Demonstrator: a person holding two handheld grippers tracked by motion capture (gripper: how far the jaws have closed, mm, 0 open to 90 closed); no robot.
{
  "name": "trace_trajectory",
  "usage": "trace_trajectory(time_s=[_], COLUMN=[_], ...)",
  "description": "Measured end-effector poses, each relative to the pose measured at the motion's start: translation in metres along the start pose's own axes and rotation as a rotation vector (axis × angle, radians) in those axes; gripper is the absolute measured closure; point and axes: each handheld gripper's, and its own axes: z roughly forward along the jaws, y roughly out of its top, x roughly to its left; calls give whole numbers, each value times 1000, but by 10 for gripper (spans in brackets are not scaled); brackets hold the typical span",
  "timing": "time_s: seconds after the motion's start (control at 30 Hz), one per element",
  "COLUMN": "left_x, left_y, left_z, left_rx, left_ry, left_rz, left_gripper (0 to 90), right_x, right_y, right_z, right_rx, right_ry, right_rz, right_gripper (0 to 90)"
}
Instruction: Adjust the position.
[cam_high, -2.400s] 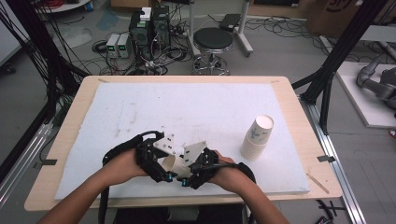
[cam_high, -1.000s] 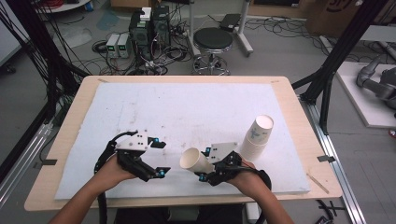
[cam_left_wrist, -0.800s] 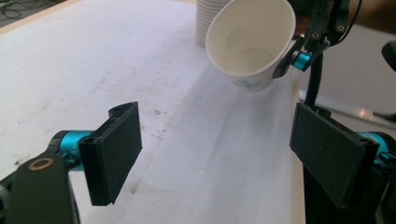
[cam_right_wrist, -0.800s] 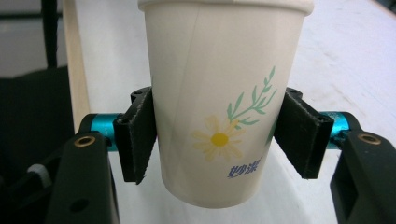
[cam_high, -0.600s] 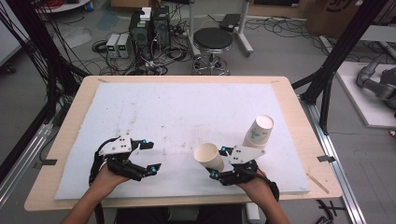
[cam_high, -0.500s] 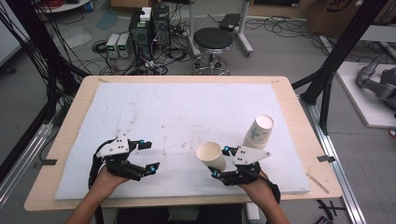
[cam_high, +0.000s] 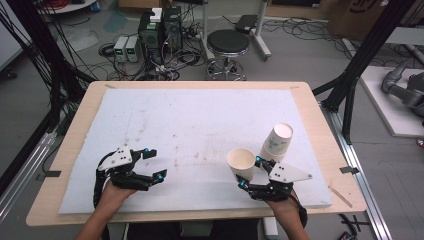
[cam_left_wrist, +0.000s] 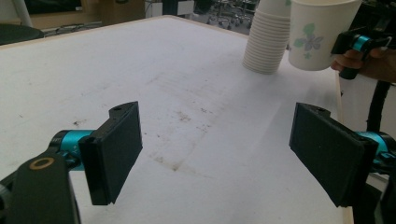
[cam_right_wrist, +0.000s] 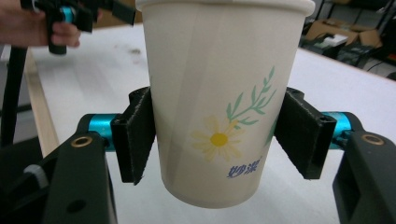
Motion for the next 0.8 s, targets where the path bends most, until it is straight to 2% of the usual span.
trace_trajectory(time_s=[0.13, 0.27, 0.53, 0.8], left_x=[0, 4, 8, 11], left_y=[-1, -1, -1, -2], left_z=[-3, -6, -17, -23], left_rx=[-12, -33, -54, -67], left_ry=[14, 24, 55, 72], left_rz=[5, -6, -19, -30], left_gripper=[171, 171, 171, 170], right_x=[0, 1, -1, -1], right_y=[-2, -3, -2, 1], right_z=[-9, -13, -9, -2], right_rx=[-44, -55, -57, -72], right_ry=[-27, -46, -57, -47], right_rz=[28, 40, 50, 58], right_gripper=[335, 334, 332, 333])
